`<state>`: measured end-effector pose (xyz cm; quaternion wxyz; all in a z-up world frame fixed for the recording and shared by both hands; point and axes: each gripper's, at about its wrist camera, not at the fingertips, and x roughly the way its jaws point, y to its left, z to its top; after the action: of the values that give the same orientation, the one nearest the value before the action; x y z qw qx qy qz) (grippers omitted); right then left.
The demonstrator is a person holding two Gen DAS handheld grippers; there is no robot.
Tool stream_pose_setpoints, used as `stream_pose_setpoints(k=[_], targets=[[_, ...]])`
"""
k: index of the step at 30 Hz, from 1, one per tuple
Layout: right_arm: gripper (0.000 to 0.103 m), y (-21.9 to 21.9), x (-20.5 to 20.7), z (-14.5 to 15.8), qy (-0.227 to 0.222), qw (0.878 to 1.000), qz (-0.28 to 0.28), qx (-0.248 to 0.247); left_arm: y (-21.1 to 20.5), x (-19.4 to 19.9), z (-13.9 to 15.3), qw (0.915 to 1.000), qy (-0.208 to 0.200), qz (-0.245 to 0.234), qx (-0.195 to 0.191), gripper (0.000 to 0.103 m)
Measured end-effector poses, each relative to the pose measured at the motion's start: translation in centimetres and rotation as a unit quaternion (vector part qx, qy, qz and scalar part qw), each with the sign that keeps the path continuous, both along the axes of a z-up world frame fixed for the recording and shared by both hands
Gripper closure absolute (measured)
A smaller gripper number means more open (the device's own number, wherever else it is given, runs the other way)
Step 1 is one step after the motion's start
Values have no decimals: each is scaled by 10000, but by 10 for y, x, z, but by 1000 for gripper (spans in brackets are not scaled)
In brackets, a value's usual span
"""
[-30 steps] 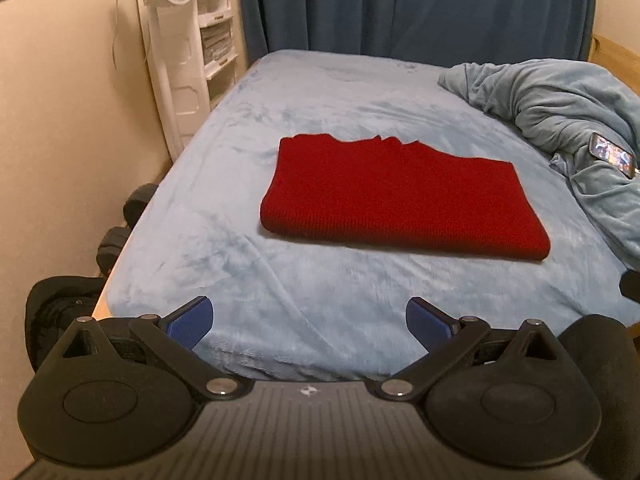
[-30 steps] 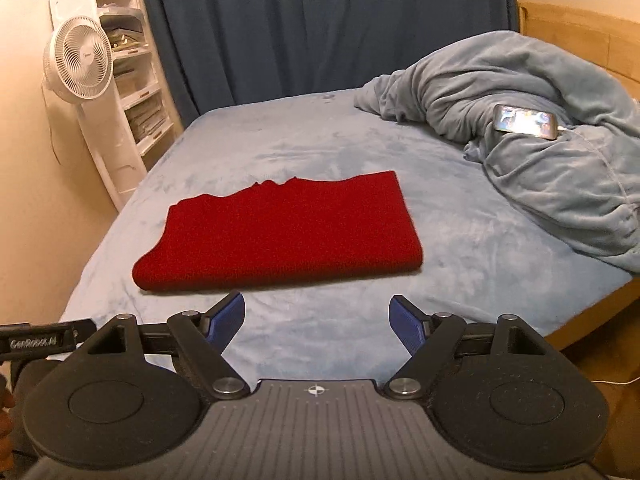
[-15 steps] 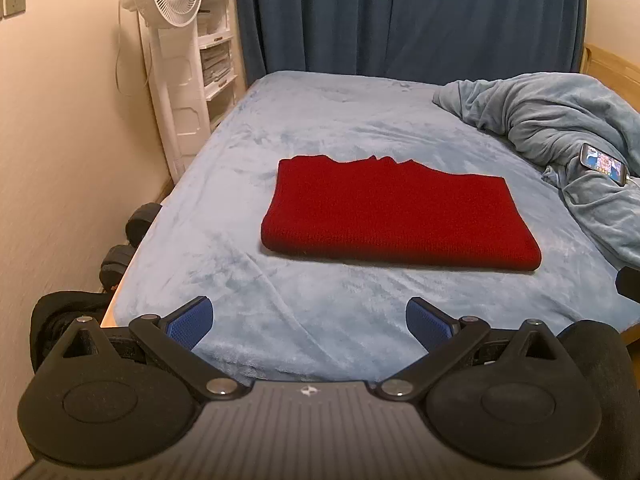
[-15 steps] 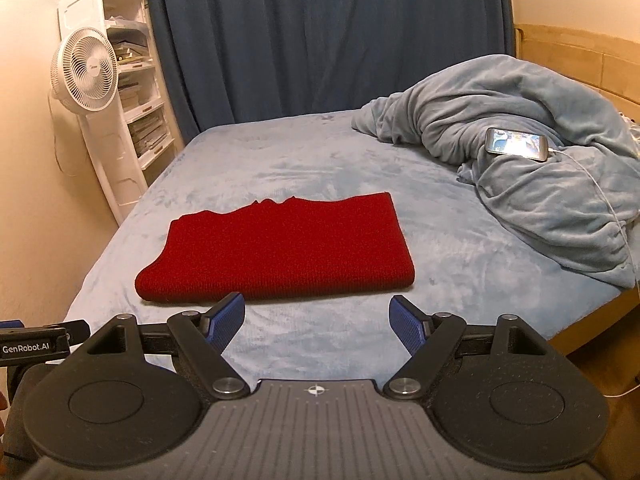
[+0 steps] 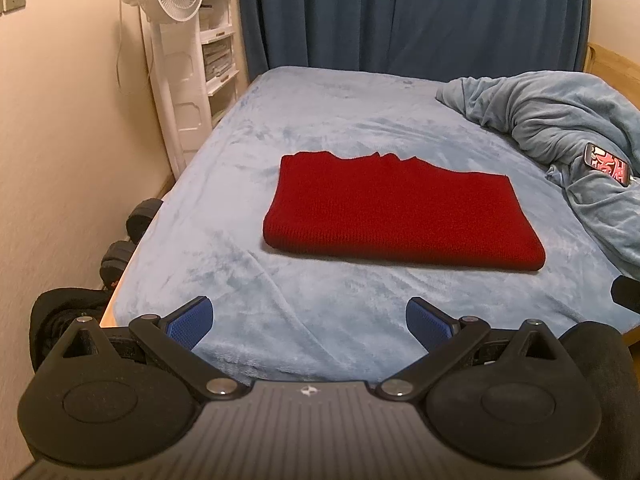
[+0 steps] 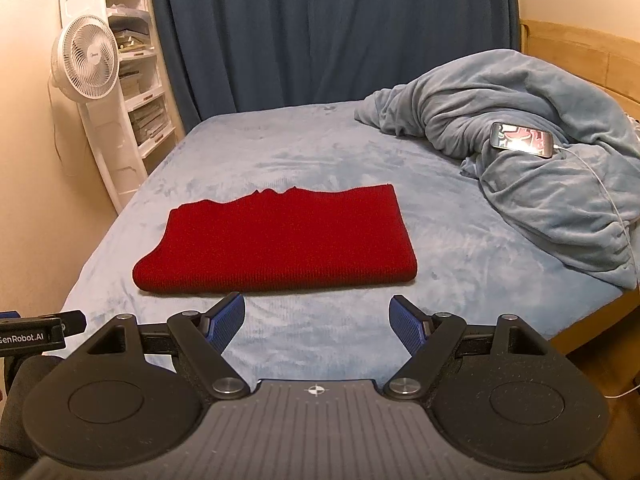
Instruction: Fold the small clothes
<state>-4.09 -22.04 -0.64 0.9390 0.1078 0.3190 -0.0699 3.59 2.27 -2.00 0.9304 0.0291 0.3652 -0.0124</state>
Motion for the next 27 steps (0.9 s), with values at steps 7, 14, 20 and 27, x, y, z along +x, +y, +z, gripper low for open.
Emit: stream_pose_setpoints(k=[7,14,20,27], targets=[[22,-1,5,-5,66,10000,-16,54,3,10,-5,9999,129,48,25,0],[22,-7,16,-12,110,9997,-68,199,9,30,-9,9993,304,206,64,0],[22,-21,36,-18,122,9986,-294,425,11,63,-7,9984,413,374,114,0],[22,-35,64,-27,191,9975,-480,480,7,95,-7,9980,432,431,172,0]])
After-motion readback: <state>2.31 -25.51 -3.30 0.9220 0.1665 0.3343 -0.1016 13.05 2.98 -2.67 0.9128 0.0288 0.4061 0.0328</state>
